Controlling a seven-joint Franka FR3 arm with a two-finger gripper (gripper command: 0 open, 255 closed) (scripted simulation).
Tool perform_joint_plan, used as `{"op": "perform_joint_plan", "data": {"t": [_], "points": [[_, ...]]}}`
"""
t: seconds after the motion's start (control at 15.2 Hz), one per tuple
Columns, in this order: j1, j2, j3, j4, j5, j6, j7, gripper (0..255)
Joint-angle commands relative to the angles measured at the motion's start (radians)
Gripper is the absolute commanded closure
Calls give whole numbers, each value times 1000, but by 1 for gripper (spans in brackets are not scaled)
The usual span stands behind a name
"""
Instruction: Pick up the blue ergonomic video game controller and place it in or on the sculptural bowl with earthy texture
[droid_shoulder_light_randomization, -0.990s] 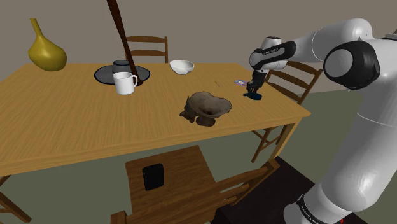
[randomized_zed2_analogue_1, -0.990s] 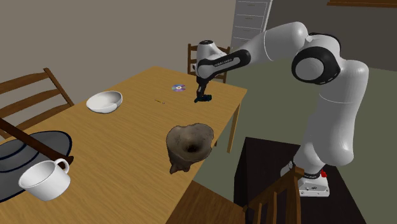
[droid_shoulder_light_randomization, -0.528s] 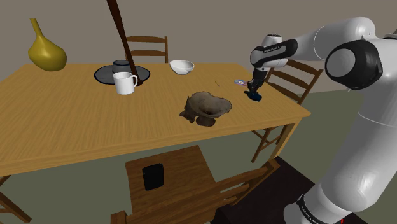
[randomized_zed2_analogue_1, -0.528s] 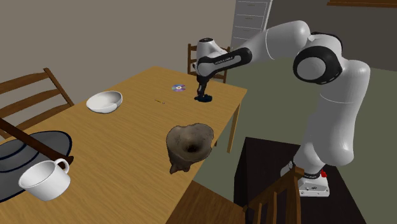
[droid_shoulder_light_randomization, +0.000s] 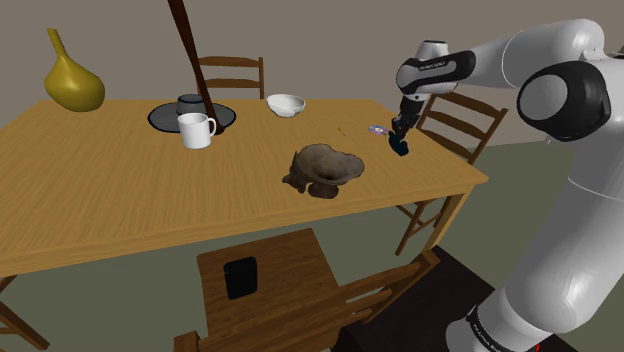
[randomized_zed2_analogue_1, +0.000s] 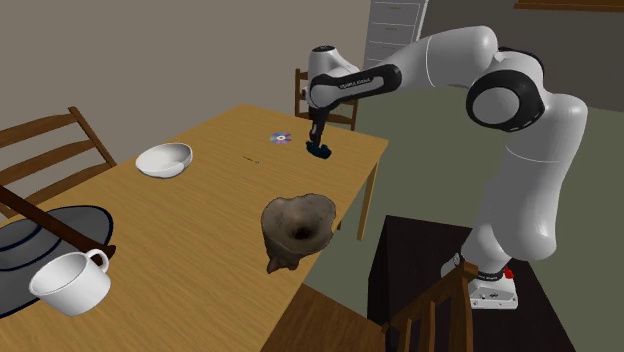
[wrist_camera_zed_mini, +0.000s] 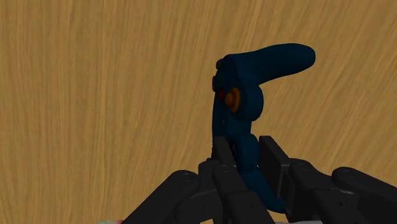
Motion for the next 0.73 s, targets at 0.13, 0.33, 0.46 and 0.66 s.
{"op": "perform_joint_plan", "data": {"t": [0.13,0.33,0.46,0.66], "points": [[0,-13,-2,40,-5,-52,0,255],[0,-18,-3,74,-7,-91,-1,255],[0,-21,-3,97,-8,-117,-1,255],[-1,-23,-4,135,-9,-157,-2,255]]}}
